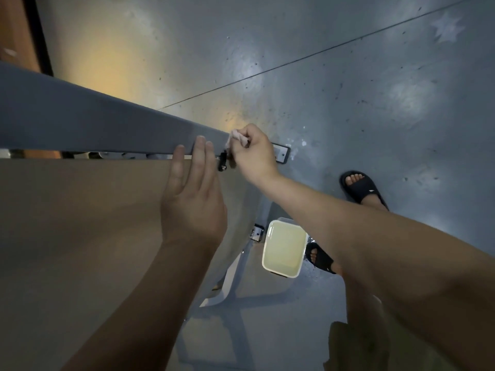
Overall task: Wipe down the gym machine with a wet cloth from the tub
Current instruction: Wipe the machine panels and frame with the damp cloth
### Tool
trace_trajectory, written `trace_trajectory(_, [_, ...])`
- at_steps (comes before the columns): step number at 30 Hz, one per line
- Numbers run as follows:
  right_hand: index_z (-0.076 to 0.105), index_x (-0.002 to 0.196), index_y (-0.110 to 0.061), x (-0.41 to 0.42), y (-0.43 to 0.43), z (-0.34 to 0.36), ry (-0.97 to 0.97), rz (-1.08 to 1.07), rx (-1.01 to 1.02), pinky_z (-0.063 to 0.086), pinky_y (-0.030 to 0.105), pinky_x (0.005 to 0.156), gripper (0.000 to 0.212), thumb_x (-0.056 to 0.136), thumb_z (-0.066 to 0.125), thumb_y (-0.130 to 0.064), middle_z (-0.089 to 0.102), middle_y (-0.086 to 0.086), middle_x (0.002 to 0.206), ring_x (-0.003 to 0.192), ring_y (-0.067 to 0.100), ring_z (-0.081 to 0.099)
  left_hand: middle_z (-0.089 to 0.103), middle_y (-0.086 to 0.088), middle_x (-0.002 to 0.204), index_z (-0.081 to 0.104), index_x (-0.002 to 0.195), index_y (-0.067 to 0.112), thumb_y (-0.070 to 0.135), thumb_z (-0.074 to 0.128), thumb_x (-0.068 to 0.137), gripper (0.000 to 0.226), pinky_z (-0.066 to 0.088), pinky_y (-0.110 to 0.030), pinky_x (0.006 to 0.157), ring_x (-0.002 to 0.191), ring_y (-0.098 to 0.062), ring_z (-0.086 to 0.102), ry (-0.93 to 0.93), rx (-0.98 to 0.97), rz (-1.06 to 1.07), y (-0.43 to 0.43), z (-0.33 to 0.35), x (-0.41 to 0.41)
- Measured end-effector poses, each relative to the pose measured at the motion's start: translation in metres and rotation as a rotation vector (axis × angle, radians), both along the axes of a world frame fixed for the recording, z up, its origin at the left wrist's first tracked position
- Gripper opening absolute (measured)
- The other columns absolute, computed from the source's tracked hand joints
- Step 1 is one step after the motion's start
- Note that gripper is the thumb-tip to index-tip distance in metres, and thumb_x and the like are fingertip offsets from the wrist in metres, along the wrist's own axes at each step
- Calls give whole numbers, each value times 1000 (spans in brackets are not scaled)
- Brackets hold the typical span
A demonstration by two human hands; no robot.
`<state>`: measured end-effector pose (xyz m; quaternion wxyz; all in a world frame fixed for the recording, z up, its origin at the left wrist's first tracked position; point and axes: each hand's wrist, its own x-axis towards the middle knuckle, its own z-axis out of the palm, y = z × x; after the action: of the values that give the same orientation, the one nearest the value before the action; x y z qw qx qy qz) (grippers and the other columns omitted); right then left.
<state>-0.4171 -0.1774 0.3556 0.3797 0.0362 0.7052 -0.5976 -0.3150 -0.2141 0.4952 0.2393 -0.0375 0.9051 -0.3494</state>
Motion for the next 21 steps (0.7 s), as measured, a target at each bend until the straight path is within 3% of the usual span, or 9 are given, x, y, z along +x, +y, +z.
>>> trace_trajectory(3, [49, 74, -24, -11, 3, -20, -37, 48, 66, 58, 36, 69, 28, 97, 61, -14, 73, 10, 88, 78, 26, 69, 16, -23, 167, 18, 156, -12, 24, 30, 97, 70, -18, -57, 122, 157, -37, 6, 36, 63, -8, -2, -9, 3])
trace_trajectory(6, [53, 75, -20, -6, 9, -17, 4, 46, -21, 45, 26, 60, 26, 96, 65, -13, 61, -1, 73, 65, 12, 55, 24, -23, 165, 26, 154, -12, 21, 34, 97, 67, -20, -57, 121, 156, -37, 11, 41, 65, -26, -3, -25, 3])
trace_trajectory(9, [54, 79, -15, 2, 9, -21, 39, 42, -105, 41, 25, 59, 21, 95, 66, -10, 54, -5, 69, 62, 8, 48, 28, -24, 163, 27, 153, -13, 15, 33, 100, 61, -22, -60, 119, 155, -38, 16, 42, 33, -93, -9, -45, 8])
trace_trajectory(13, [46, 70, -24, -8, 7, -50, -11, 34, -9, 43, 18, 55, 36, 96, 62, -5, 55, -3, 70, 55, -2, 51, 40, -30, 154, 36, 146, -19, -1, 41, 97, 53, -1, -59, 126, 149, -41, 31, 133, 91, -148, -15, -57, 15])
trace_trajectory(18, [47, 72, -32, 9, 5, -37, 82, -11, -128, 46, 33, 58, 32, 95, 63, -14, 58, 0, 67, 62, 21, 55, 50, -32, 144, 53, 132, -20, -10, 43, 93, 41, 18, -57, 124, 143, -42, 41, 249, 151, -188, -12, -68, 15])
trace_trajectory(21, [48, 74, -26, 10, 0, -62, 61, -9, -65, 54, 48, 60, 23, 93, 57, -16, 63, 10, 72, 65, 28, 61, 51, -33, 143, 58, 126, -20, -12, 40, 91, 40, 17, -54, 126, 143, -43, 42, 275, 173, -170, -10, -73, 13])
